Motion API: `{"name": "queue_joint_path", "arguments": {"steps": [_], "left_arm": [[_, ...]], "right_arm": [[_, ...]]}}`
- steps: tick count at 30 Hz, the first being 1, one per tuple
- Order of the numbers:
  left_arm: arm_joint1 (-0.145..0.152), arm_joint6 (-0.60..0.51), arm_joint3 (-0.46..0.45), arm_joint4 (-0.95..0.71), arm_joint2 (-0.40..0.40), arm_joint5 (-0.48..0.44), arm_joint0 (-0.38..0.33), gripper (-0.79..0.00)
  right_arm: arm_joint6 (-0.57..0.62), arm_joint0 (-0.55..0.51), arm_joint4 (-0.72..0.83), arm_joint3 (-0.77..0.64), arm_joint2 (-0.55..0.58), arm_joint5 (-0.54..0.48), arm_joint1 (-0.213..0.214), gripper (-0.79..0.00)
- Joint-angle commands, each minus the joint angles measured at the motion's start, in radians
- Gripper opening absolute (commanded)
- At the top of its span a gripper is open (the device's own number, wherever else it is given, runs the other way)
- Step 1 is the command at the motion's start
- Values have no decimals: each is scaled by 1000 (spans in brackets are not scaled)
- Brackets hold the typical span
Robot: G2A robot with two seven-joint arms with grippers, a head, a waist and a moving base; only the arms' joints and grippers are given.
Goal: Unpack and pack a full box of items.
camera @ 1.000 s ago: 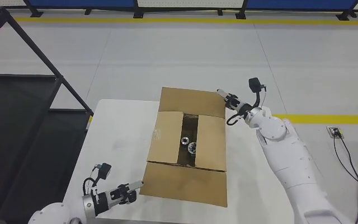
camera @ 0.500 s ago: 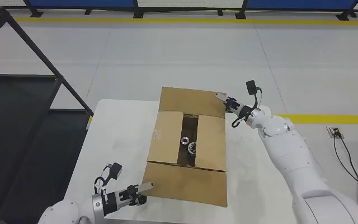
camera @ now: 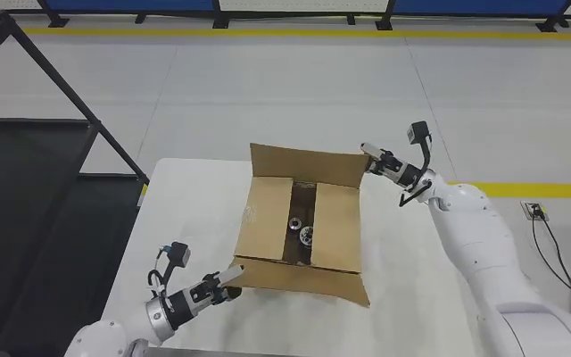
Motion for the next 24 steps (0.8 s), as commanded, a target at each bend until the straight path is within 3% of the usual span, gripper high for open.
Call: {"name": "queue_joint_path", "arguments": {"steps": [1, 7, 13, 24], "left_arm": [[-1, 41, -14, -5, 0, 5, -4, 0], [-3, 149, -36, 56, 37, 51, -37, 0], [-8, 238, -34, 97, 88, 108, -93, 0], [-20, 330, 39, 141, 192, 203, -213, 0]], "right_arm": [[32, -5, 15, -26, 3, 0, 4, 0], [137, -19, 36, -130, -6, 59, 14, 0], [216, -50, 41, -256, -33, 185, 19, 0], [136, -151, 6, -501, -51, 378, 34, 0]]}}
